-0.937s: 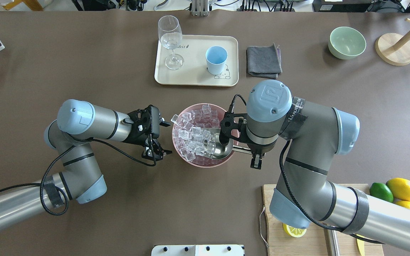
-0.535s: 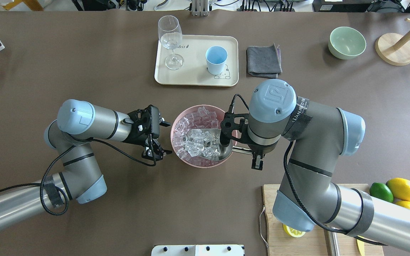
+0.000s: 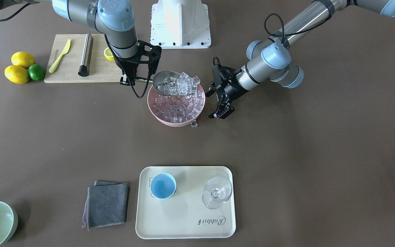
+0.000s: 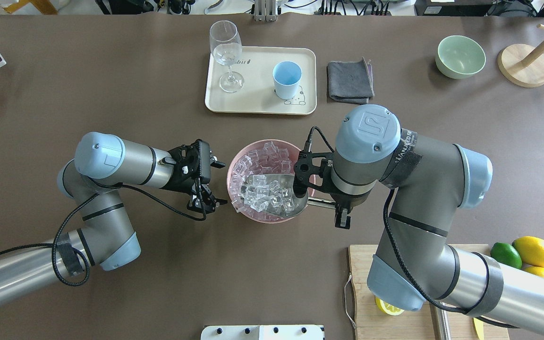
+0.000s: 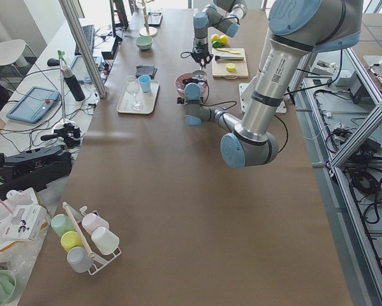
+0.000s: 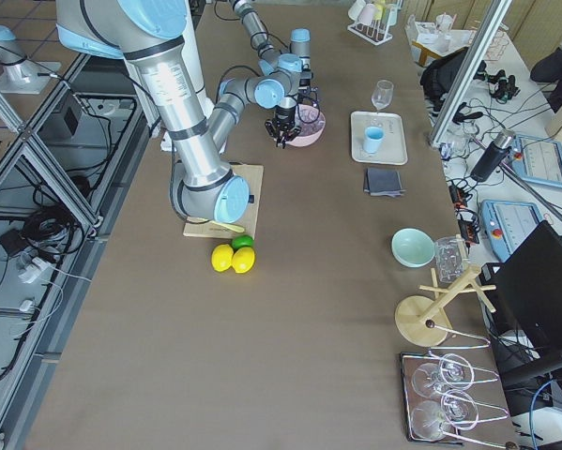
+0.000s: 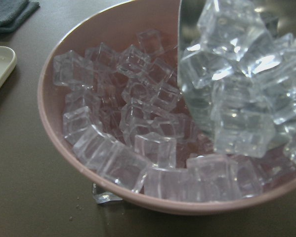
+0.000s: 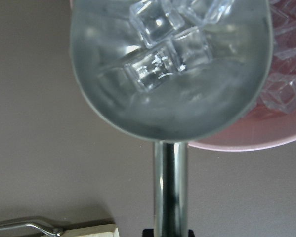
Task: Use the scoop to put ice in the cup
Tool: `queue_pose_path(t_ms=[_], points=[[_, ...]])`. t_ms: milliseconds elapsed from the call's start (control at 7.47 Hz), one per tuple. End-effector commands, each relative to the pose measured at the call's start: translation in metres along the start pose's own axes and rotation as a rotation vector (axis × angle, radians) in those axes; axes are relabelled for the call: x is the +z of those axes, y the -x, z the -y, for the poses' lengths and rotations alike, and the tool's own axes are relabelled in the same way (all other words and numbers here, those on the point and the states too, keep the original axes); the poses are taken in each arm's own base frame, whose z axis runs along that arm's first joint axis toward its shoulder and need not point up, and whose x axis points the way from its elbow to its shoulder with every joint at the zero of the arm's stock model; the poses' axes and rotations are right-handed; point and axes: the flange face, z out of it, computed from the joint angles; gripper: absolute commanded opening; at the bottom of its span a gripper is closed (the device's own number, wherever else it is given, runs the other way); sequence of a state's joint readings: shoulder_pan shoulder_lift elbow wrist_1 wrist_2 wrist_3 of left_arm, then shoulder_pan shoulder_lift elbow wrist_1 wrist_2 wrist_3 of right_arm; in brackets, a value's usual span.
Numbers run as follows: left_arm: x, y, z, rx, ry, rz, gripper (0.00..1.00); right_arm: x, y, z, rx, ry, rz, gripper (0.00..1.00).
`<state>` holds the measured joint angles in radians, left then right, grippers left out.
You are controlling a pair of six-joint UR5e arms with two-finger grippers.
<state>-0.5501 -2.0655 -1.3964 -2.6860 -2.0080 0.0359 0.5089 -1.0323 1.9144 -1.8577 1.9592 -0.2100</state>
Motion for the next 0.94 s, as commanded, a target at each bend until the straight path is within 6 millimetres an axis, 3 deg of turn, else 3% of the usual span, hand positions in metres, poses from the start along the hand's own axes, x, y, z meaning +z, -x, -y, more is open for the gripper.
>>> queue_pose_path(t_ms=[0, 268, 803], points=[[-0.002, 0.002, -0.001, -0.002, 0.000, 0.002, 0.98, -0.005, 0.002, -0.001, -0.030, -0.029, 0.000, 0.00], [-0.005, 0.004, 0.000, -0.002, -0.002, 0.007, 0.98, 0.000, 0.000, -0.009, -0.043, -0.070, 0.002, 0.00], [-0.014, 0.009, 0.000, -0.003, -0.005, 0.013, 0.98, -0.015, -0.027, -0.025, -0.028, -0.125, 0.019, 0.00]])
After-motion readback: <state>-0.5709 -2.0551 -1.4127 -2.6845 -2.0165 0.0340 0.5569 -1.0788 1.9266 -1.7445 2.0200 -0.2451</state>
